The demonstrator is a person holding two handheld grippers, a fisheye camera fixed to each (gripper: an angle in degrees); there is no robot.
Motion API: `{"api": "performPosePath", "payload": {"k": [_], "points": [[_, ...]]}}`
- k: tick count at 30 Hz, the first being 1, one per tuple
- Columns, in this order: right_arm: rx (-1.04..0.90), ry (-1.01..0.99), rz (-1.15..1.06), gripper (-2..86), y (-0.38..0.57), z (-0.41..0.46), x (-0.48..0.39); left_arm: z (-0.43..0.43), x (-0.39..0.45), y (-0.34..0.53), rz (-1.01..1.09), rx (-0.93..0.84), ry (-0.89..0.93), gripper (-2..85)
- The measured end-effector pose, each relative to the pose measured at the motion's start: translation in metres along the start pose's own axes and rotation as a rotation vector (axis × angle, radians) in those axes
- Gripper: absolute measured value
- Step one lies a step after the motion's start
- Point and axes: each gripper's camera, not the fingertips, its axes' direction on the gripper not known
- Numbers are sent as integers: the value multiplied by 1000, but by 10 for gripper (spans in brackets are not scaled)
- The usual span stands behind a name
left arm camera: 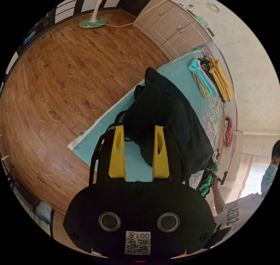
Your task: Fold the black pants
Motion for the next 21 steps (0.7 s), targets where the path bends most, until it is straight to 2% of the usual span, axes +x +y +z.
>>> {"api": "performPosePath", "payload": {"k": [3, 6, 9, 12, 17, 19, 21], "points": [[0, 25, 19, 20, -6, 19, 11, -15, 2, -1, 63, 5, -19, 64], [8, 40, 67, 11, -7, 23, 32, -35, 1, 1, 132, -15, -71, 42], [16, 44, 127, 16, 5, 25, 54, -36, -17, 1, 109, -60, -70, 34], [59, -104, 176, 39, 22, 32, 68, -25, -29, -1, 95, -82, -81, 38], [205, -348, 329, 112, 42, 52, 83, -22, -41, 4, 19, -18, -5, 64], [217, -408, 403, 124, 50, 66, 86, -28, -36, 8, 13, 23, -28, 63], [238, -425, 480, 130, 64, 82, 85, -41, -18, 15, 16, 95, -135, 48]]}}
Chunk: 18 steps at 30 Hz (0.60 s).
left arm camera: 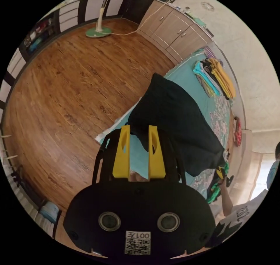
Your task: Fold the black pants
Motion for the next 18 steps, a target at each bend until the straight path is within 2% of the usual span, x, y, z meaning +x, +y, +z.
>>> {"api": "performPosePath", "payload": {"k": [4, 6, 13, 16, 18], "points": [[44, -59, 133, 138, 19, 20, 18, -16, 47, 1, 117, 46, -168, 41], [114, -70, 182, 131, 24, 28, 27, -8, 98, -3, 297, 8, -196, 37], [235, -205, 286, 82, 10, 46, 65, 64, 252, 2, 777, -143, 22, 29], [193, -360, 299, 36, -2, 62, 88, 106, 301, 15, 932, -206, -10, 25], [235, -517, 270, 14, -2, 52, 94, 136, 324, 27, 996, -240, -84, 10]]}}
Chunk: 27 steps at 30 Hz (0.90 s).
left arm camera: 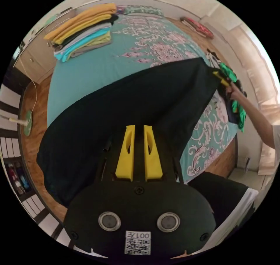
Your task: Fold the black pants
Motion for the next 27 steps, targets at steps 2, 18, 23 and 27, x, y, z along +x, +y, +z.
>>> {"api": "performPosePath", "payload": {"k": [2, 18, 23, 27], "points": [[-2, -65, -115, 9, 2, -19, -21, 14, 13, -10, 18, -41, 27, 4], [74, 326, -413, -1, 12, -122, -86, 97, 109, -62, 14, -103, 324, -10], [15, 137, -737, 10, 87, -56, -215, 76, 102, -50, 28, 15, 388, -9], [-219, 17, -1065, 20, 219, 52, -322, 37, 52, -9, -144, 114, 433, -9]]}}
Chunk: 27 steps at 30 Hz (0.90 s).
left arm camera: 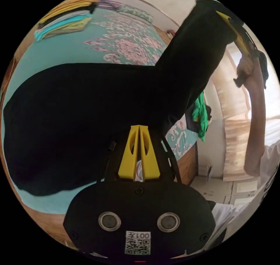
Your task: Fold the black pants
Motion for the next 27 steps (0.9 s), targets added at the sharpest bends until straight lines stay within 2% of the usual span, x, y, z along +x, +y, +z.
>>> {"api": "performPosePath", "payload": {"k": [3, 5, 7, 9, 11, 14, 16, 18, 21, 25, 27], "points": [[-116, -103, -145, 29, 9, 95, -99, -46, -46, 35, -131, 52, -37, -9], [-195, -156, -162, 39, 31, 154, -146, -71, -79, 60, -214, 67, -92, -8], [-332, -209, -232, 51, 65, 217, -189, -90, -113, 86, -300, 69, -114, -5], [-564, -228, -269, 56, 113, 281, -230, -111, -149, 115, -397, 91, -81, 17], [-576, -224, -253, 62, 128, 282, -247, -126, -161, 126, -408, 129, -81, 34], [-450, -298, -185, 67, 120, 236, -256, -143, -156, 121, -334, 171, -101, 52], [-424, -194, -151, 74, 113, 208, -250, -141, -144, 106, -247, 159, -100, 69], [-448, 61, -89, 87, 108, 180, -226, -127, -128, 80, -165, 130, -127, 96], [-493, 331, 17, 104, 108, 152, -178, -109, -116, 51, -126, 141, -179, 123], [-526, 345, 206, 110, 118, 147, -125, -72, -113, 32, -94, 5, -286, 116], [-648, 302, 258, 100, 140, 169, -113, -64, -100, 37, -16, -11, -357, 104]]}}
